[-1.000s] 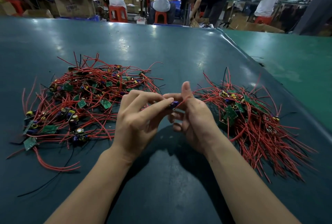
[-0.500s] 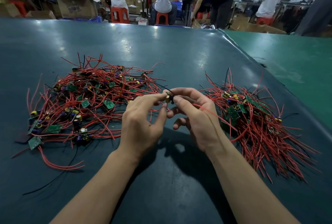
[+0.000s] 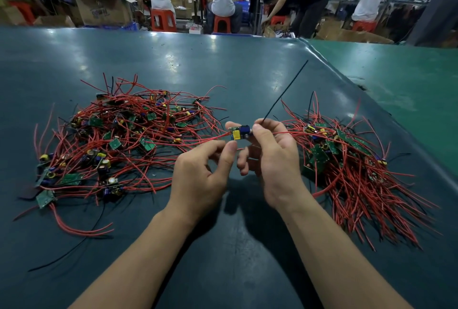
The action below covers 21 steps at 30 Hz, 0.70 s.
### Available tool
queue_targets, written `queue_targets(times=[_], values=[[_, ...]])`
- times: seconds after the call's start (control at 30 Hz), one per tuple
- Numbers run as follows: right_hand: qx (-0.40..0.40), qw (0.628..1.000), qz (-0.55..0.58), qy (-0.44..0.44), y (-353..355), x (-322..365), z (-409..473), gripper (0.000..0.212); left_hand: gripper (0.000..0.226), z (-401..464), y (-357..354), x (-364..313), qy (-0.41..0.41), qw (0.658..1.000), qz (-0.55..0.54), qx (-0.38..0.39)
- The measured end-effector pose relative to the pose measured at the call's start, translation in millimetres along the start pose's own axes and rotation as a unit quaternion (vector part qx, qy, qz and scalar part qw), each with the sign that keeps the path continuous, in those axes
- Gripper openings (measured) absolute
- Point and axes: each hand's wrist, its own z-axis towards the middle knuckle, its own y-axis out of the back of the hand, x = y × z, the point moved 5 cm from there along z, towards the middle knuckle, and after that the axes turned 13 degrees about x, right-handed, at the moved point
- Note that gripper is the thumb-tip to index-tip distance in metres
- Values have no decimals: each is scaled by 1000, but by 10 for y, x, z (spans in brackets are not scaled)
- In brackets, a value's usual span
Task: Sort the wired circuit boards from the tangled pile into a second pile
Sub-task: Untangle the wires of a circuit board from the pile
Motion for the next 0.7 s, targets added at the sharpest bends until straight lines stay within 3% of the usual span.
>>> queue_targets(times=[0.13,0.27,0.4,0.7], values=[[12,999,14,-29,-1,-44,13,4,43,33,-13,100,57,997,-58,7],[45,998,-43,-33,-33,-71,4,7,32,33,66,125,62,993,-81,-59],[54,995,-80,-34,-27,-89,8,10,26,33,83,116,65,994,-73,-57],[1,995,-98,-33,64,-102,15,8,18,59,72,136,98,960,-248,-80]])
